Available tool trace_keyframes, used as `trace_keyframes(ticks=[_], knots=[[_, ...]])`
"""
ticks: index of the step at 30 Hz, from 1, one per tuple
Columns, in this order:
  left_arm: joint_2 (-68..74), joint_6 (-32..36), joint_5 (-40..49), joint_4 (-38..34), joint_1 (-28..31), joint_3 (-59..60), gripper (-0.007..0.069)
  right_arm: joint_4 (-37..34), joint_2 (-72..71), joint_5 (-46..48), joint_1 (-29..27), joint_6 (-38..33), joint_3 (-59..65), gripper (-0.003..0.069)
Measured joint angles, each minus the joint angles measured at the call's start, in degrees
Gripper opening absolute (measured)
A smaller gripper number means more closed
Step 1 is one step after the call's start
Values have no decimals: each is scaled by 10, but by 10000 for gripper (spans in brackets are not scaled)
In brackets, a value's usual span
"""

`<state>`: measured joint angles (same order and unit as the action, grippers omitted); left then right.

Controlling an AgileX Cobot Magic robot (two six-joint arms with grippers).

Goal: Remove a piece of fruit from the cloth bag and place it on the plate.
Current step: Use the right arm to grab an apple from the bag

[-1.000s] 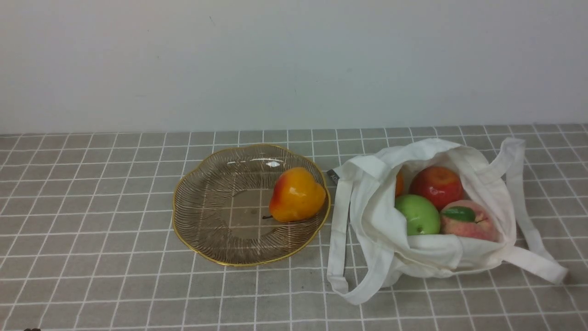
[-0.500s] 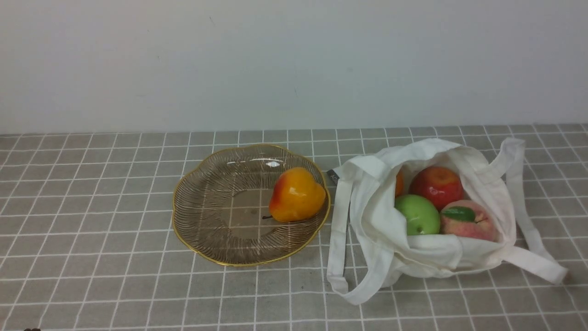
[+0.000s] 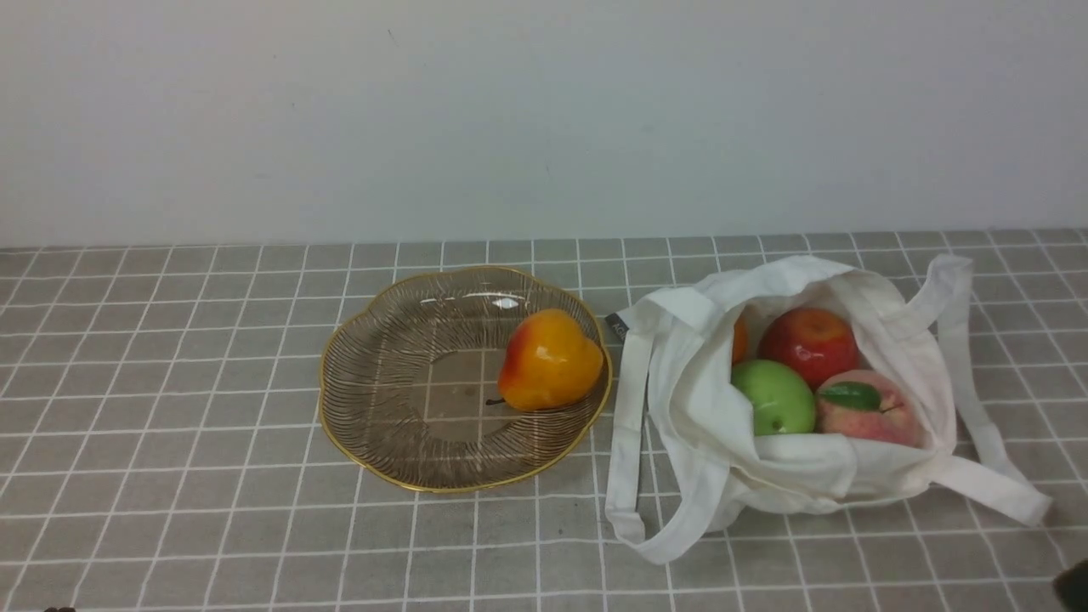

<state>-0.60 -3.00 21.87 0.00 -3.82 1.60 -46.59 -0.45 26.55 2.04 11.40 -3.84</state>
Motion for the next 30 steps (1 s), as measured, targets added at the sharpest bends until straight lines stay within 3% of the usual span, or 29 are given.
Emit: trace_keyframes(ticks=[2, 5, 7, 12, 15, 18, 24, 30], knots=[[0, 0, 0, 0, 0, 0, -8, 0, 0, 7, 0, -33, -26, -14], [0, 0, 0, 0, 0, 0, -8, 37, 23, 23, 0, -181, -168, -14], [0, 0, 0, 0, 0, 0, -8, 73, 62, 45, 0, -212, -219, -14], [0, 0, 0, 0, 0, 0, -8, 222, 251, 199, 0, -220, -301, -14], [0, 0, 0, 0, 0, 0, -8, 265, 381, 254, 0, -220, -305, -14], [0, 0, 0, 0, 0, 0, -8, 251, 463, 260, 0, -249, -305, -14], [0, 0, 0, 0, 0, 0, -8, 113, 667, 238, 0, -418, -353, 0], [0, 0, 0, 0, 0, 0, -8, 110, 754, 219, 1, -422, -457, 71]])
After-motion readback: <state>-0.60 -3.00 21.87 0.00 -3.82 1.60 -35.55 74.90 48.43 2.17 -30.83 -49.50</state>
